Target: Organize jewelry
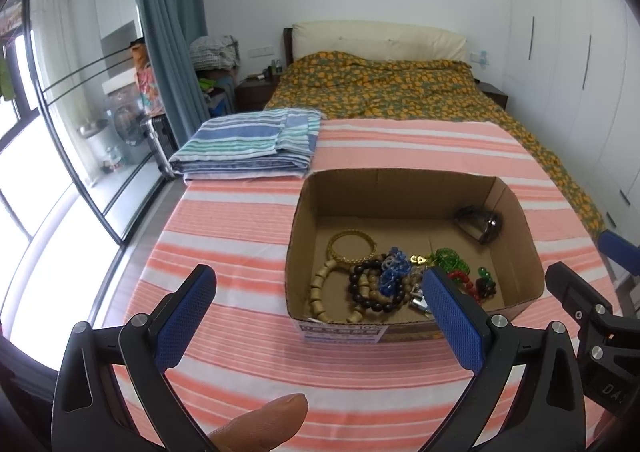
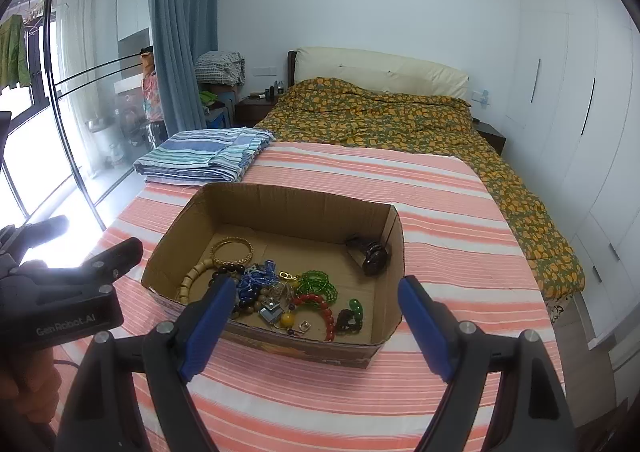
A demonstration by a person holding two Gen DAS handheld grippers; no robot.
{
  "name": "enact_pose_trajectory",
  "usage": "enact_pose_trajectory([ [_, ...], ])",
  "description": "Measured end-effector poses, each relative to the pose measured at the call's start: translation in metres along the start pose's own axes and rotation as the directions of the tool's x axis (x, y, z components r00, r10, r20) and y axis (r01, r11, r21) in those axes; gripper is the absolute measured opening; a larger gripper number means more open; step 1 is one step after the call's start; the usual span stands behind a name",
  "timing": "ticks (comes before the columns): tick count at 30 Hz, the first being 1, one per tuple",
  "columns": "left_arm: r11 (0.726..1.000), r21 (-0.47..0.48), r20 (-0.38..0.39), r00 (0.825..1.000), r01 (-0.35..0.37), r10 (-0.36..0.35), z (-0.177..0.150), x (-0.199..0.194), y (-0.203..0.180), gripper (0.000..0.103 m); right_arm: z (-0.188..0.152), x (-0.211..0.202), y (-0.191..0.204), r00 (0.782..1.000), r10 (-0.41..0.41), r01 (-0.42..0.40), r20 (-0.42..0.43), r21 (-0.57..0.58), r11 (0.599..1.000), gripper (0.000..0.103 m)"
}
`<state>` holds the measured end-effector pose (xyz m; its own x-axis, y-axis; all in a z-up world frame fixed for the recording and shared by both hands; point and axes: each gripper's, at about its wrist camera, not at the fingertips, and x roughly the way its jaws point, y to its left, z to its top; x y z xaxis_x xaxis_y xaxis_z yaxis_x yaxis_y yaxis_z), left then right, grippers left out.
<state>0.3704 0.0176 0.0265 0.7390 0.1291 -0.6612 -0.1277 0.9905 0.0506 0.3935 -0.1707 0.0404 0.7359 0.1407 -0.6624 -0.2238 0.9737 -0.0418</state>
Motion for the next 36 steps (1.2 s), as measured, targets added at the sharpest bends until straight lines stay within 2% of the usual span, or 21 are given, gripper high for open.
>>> enact_pose_trajectory([
  [36, 1.0, -0.013, -0.015, 1.0, 0.019, -0.019, 0.004, 0.0049, -0.0033, 0.103, 0.0015, 0.0019, -0.001, 1.0, -0.009, 0.009, -0.004, 0.004, 1.0, 0.085],
])
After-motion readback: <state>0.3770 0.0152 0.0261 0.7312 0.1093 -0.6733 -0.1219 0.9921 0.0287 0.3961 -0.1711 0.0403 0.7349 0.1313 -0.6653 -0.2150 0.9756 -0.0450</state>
